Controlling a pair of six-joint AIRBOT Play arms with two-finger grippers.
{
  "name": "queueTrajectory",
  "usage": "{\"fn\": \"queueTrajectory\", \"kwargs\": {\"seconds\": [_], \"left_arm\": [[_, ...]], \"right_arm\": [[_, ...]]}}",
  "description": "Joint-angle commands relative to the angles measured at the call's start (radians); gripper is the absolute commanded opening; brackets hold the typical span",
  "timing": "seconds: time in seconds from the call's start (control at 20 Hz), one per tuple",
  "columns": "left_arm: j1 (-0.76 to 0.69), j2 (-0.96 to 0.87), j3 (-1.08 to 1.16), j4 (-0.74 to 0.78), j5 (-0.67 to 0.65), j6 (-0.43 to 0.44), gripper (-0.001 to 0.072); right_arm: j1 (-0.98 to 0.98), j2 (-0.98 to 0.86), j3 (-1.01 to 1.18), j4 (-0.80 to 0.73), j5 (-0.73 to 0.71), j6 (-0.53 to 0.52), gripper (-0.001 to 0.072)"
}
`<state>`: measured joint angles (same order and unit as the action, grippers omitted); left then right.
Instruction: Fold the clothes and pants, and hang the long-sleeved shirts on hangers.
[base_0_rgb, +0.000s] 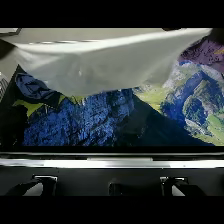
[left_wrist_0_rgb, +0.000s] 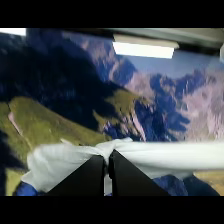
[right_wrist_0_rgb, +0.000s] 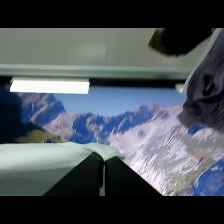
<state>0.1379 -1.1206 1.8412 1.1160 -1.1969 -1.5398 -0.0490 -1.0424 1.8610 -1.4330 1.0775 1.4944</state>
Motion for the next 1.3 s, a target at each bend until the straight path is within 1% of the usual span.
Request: {"fn": "queueTrajectory", "kwargs": {"seconds": [0.0, 0.15, 0.25, 0.35, 0.45, 0.55, 0.7, 0.8, 0.9, 1.05, 1.15, 1.25], "left_arm": [[-0.001, 0.144, 0.173, 0.148, -0.035, -0.113, 0.0011], [-0.001, 0.277, 0.172, 0.257, -0.096, -0.177, 0.0011], [-0.001, 0.33, 0.172, 0.325, -0.124, -0.201, 0.0011], [-0.001, 0.34, 0.171, 0.362, -0.158, -0.216, 0.0011], [-0.001, 0.315, 0.149, 0.347, -0.177, -0.208, 0.0011], [-0.001, 0.269, 0.079, 0.29, -0.188, -0.164, 0.0011], [-0.003, 0.138, -0.084, 0.188, -0.189, -0.074, 0.0011], [-0.004, 0.025, -0.188, 0.17, -0.145, -0.018, 0.0012], [-0.02, -0.12, -0.256, 0.169, -0.066, 0.037, 0.0012], [-0.068, -0.372, -0.264, 0.17, 0.089, 0.106, 0.0012], [-0.095, -0.528, -0.228, 0.171, 0.19, 0.109, 0.0012], [-0.113, -0.658, -0.151, 0.171, 0.251, 0.109, 0.0012]], "right_arm": [[0.006, 0.19, 0.11, -0.105, 0.079, 0.018, 0.0029], [0.006, 0.319, 0.109, -0.122, 0.104, 0.057, 0.0029], [0.006, 0.35, 0.109, -0.122, 0.115, 0.077, 0.0029], [0.006, 0.338, 0.109, -0.122, 0.16, 0.084, 0.0029], [0.006, 0.283, 0.109, -0.121, 0.227, 0.085, 0.0029], [0.006, 0.19, 0.108, -0.108, 0.306, 0.098, 0.0029], [0.006, -0.027, 0.106, -0.082, 0.423, 0.098, 0.0029], [0.006, -0.192, 0.089, -0.059, 0.442, 0.095, 0.0029], [0.006, -0.357, 0.081, -0.034, 0.411, 0.095, 0.0029], [0.006, -0.592, 0.081, -0.044, 0.344, 0.09, 0.0029], [0.006, -0.713, 0.081, -0.045, 0.277, 0.093, 0.0029], [0.006, -0.794, 0.081, -0.047, 0.19, 0.103, 0.0029]]}}
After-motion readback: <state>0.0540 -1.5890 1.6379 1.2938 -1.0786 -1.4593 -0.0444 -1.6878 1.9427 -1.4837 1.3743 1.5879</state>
